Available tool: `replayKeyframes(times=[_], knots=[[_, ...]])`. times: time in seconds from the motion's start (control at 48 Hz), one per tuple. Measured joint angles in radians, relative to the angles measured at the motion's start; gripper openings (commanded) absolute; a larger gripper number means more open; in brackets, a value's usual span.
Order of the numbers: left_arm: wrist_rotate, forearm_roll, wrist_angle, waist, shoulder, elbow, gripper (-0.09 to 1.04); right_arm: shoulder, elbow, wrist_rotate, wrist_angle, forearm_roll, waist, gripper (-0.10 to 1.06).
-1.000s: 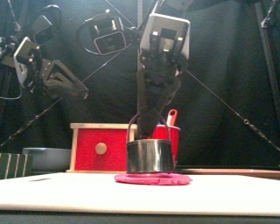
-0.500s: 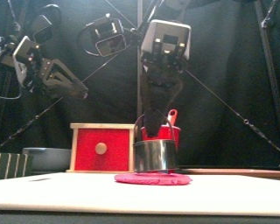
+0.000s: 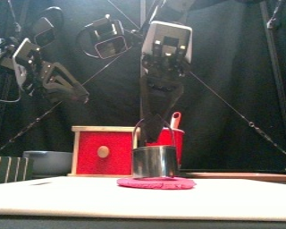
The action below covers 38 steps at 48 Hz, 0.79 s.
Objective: Get the cutter from the drawer then cut the dough then place the extra dough in the bowl
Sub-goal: Cut the dough
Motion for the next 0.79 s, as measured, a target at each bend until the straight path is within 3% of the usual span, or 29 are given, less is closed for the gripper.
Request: replayKeyframes(times=[0.167, 0.417, 0.667, 0.792], knots=[[0.0, -0.002, 0.005, 0.0, 0.0, 0.0, 0.69, 0.002, 0.0, 0.002, -0.038, 0.029, 0.0, 0.57], [0.002, 0.0, 0.015, 0.0, 0.0, -0.005, 0.69, 0.002, 0.0, 0.0, -0.037, 0.02, -0.002, 0.78], [0.0, 0.018, 0.015, -0.003, 0.0, -0.038, 0.7, -0.064, 0.037, 0.008, -0.015, -0.069, -0.003, 0.85], [-0.002, 0.077, 0.017, -0.023, 0.005, -0.063, 0.7, -0.147, 0.103, 0.089, -0.038, -0.13, -0.003, 0.85]])
